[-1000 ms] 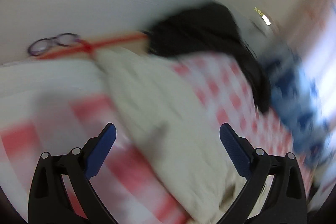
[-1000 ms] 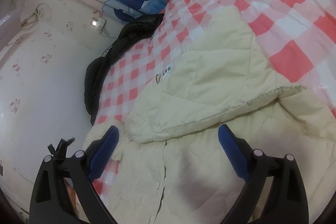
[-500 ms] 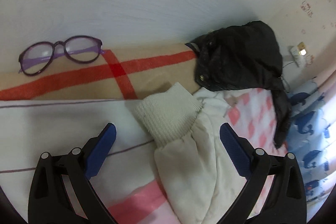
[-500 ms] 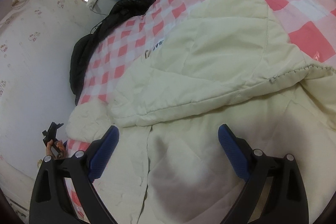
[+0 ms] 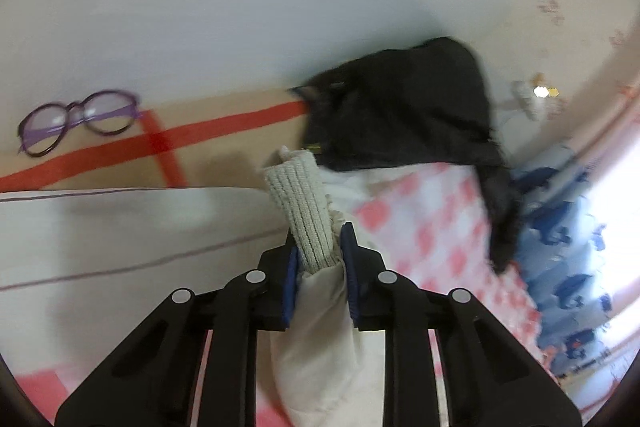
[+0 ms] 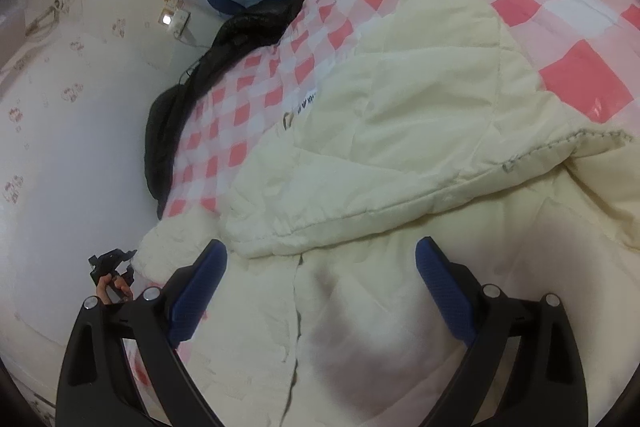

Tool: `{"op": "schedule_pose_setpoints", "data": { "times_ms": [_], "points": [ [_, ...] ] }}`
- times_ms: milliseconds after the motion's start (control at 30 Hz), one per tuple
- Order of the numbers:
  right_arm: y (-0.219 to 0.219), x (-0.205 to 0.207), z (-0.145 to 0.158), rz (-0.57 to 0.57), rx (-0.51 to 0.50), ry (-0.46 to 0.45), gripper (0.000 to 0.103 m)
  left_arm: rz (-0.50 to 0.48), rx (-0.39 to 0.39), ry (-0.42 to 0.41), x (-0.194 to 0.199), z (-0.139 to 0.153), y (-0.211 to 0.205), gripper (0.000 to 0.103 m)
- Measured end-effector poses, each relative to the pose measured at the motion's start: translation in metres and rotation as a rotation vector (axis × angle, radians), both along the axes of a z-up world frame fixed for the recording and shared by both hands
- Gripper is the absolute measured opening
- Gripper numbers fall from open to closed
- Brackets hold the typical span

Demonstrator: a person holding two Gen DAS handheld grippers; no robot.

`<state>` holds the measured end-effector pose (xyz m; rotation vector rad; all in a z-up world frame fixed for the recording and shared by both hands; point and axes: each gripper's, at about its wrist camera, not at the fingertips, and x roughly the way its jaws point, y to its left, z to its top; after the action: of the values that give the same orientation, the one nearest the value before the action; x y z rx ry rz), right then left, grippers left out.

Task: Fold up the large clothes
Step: 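Move the left tool to the other ribbed sleeve cuff and grasp it, then carry the cuff with the left tool across the coat body and release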

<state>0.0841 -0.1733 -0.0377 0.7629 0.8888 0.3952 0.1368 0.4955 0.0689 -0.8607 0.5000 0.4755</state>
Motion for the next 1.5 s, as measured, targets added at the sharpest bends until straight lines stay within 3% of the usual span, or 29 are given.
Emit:
{"op": "schedule_pose_setpoints", "data": {
  "times_ms": [233, 400, 567, 700, 900, 1067, 1300, 1400, 1467, 1500],
  "points": [
    [-0.012, 0.000, 0.006, -0.040, 0.053, -0.002, 0.092, -0.175, 0.027, -0.143, 0.011, 0.072, -0.076, 0.015],
    [-0.019, 0.000, 0.006, -0.060, 0.104, 0.026, 0.092, -0.339, 0.049, -0.233, 0.023, 0.117, -0.164, 0.014],
    [-0.027, -0.001, 0.010, -0.072, 0.153, 0.020, 0.092, -0.514, 0.040, -0.292, 0.037, 0.137, -0.258, 0.013],
    [-0.038, -0.003, 0.014, -0.101, 0.211, 0.014, 0.093, -0.652, 0.018, -0.315, 0.050, 0.135, -0.333, 0.013],
    [-0.059, -0.007, 0.017, -0.147, 0.286, 0.001, 0.094, -0.839, -0.010, -0.307, 0.065, 0.098, -0.445, 0.013],
    [-0.079, -0.011, 0.010, -0.202, 0.370, 0.008, 0.095, -0.975, 0.000, -0.188, 0.080, 0.023, -0.529, 0.013],
    [-0.098, -0.012, 0.000, -0.252, 0.481, 0.021, 0.096, -1.115, 0.088, -0.040, 0.079, -0.077, -0.618, 0.014],
    [-0.102, -0.012, -0.004, -0.256, 0.526, 0.026, 0.096, -1.178, 0.056, 0.041, 0.088, -0.109, -0.639, 0.026],
    [-0.104, -0.011, -0.006, -0.262, 0.541, 0.030, 0.096, -1.228, 0.019, 0.105, 0.090, -0.129, -0.652, 0.041],
    [-0.106, -0.011, -0.007, -0.266, 0.546, 0.032, 0.096, -1.246, 0.010, 0.100, 0.089, -0.131, -0.655, 0.047]
  ]
}}
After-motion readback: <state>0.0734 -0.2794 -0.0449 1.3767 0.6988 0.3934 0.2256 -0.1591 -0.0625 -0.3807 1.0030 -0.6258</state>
